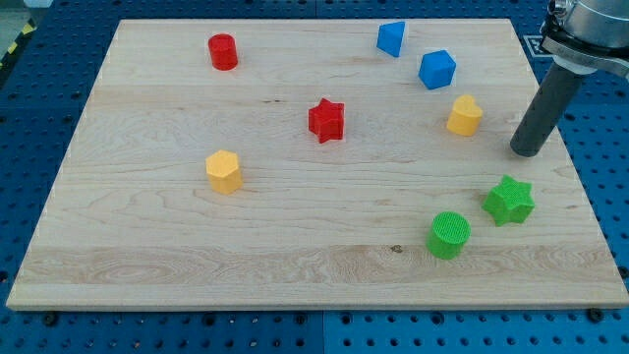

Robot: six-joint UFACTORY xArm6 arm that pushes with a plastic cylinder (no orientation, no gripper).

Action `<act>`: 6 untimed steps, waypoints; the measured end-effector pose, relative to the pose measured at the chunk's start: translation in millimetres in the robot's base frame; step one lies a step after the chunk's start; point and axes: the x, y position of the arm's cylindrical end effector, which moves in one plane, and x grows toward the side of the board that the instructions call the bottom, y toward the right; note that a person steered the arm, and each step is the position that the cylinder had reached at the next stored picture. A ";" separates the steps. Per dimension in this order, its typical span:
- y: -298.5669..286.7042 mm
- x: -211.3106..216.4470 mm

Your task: Place the arm left to the green circle

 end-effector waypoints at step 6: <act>-92.6 32.8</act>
